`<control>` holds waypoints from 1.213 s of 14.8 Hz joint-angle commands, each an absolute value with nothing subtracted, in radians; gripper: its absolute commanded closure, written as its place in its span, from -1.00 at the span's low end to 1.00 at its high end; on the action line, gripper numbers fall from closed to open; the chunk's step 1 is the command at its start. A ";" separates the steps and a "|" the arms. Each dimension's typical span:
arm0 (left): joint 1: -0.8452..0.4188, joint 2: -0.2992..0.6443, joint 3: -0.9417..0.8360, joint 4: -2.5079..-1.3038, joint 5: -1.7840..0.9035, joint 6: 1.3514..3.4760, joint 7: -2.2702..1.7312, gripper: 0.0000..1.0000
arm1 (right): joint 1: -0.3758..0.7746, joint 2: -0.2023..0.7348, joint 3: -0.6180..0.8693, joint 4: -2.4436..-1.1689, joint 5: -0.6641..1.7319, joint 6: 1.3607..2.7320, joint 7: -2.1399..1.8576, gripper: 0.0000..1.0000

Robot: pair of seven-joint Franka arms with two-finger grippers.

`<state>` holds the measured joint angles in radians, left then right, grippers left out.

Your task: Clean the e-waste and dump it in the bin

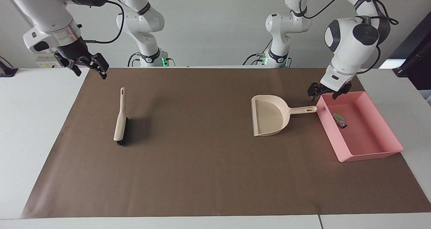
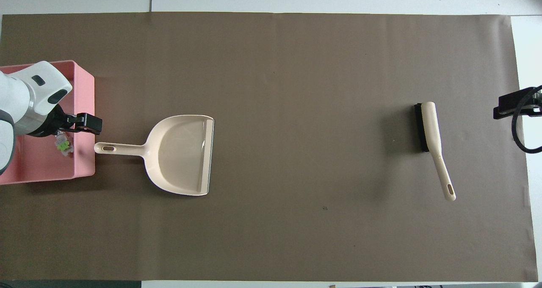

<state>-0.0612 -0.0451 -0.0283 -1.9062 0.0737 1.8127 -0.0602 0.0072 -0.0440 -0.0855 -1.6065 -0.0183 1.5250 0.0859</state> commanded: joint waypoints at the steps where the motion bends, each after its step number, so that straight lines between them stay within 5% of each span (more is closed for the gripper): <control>1: -0.029 -0.026 -0.026 -1.762 -0.001 1.718 -0.080 -0.95 | 0.008 -0.058 -0.081 -1.620 -0.020 1.520 0.087 -1.00; 6: -0.003 -0.025 -0.026 -1.623 -0.026 1.612 -0.071 -0.96 | 0.006 -0.060 -0.081 -1.621 -0.020 1.522 0.083 -1.00; 18: 0.002 -0.046 0.015 -1.603 -0.017 1.509 -0.002 -0.96 | 0.008 -0.057 -0.080 -1.618 -0.021 1.526 0.043 -1.00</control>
<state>0.0086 -0.0449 0.0027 -1.6194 -0.0076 1.5361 -0.0182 0.0073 -0.0440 -0.0818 -1.6071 -0.0183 1.5249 0.0737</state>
